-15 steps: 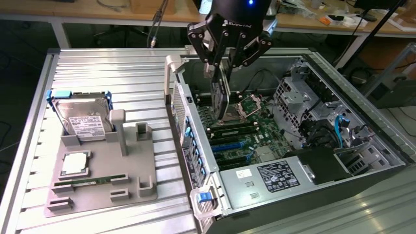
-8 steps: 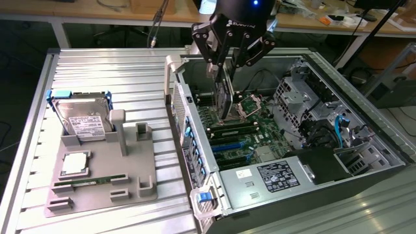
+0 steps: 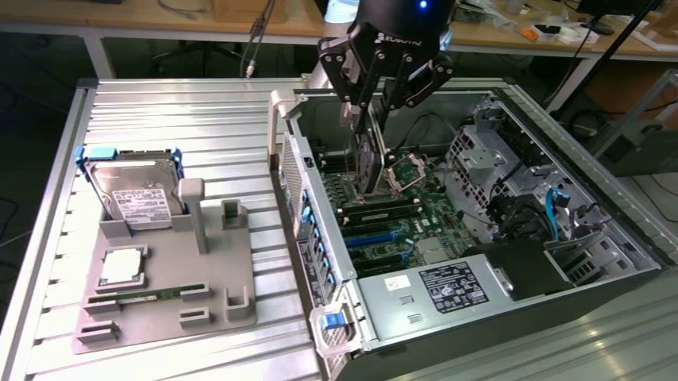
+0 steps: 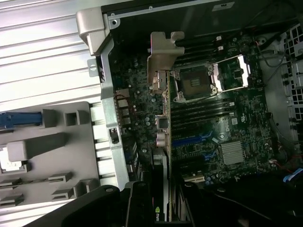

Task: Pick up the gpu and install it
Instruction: 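Pick up the gpu and move the gpu toward the slot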

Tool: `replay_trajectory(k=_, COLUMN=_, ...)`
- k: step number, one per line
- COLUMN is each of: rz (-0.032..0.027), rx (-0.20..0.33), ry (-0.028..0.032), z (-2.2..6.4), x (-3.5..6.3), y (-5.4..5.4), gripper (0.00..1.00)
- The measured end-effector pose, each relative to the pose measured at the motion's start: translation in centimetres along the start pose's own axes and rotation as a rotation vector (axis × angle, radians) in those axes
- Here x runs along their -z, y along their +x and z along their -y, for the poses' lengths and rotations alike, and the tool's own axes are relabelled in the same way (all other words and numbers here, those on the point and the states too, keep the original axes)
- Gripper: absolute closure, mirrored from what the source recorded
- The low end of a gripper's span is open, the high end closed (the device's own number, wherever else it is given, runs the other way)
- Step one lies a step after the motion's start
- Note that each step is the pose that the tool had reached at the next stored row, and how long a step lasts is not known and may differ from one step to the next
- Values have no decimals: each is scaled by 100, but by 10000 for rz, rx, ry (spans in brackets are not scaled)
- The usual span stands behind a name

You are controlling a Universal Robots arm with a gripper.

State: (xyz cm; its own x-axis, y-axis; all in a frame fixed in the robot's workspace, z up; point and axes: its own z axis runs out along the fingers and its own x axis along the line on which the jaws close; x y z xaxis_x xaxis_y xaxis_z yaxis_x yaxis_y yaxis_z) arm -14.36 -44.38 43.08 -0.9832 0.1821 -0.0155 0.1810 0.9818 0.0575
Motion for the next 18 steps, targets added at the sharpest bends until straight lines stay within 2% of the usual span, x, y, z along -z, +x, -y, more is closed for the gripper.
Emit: replay_trajectory(k=18, rz=0, rx=-1, ry=1, z=-26, x=-3, y=-141, gripper=73)
